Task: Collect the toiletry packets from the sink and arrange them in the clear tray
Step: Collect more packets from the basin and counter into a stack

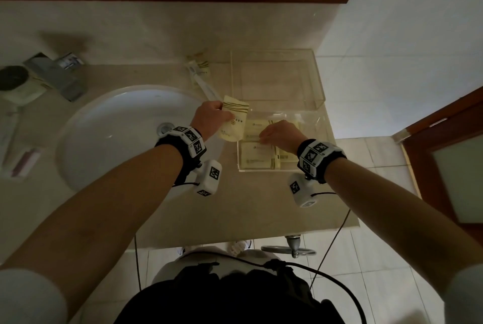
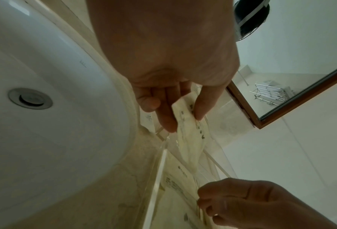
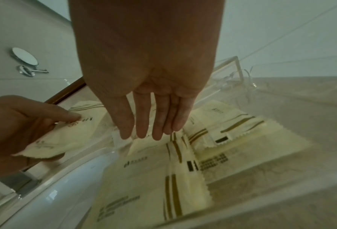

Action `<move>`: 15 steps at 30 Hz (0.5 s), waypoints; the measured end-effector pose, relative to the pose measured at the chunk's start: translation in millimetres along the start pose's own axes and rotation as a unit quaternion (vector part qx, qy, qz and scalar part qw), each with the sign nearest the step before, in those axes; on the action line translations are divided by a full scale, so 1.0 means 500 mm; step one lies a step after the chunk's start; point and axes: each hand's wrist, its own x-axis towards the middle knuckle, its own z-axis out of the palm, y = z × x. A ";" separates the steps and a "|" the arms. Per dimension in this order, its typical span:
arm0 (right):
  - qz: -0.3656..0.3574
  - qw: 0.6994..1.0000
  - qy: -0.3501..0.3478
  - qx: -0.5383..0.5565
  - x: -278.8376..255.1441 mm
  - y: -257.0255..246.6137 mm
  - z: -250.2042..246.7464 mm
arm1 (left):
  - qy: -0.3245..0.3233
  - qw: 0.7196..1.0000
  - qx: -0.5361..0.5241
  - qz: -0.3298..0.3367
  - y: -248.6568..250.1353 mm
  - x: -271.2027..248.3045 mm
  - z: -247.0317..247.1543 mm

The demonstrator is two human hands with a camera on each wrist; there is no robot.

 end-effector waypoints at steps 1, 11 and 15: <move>0.001 1.000 0.009 0.018 -0.001 0.002 -0.004 | -0.006 1.000 0.002 0.001 0.002 0.000 0.002; 0.008 0.977 -0.067 0.200 -0.014 -0.016 -0.024 | -0.109 0.994 -0.014 0.011 0.024 -0.007 0.044; 0.019 0.977 -0.078 0.199 -0.015 -0.013 -0.040 | -0.119 0.993 -0.020 0.008 0.036 -0.005 0.053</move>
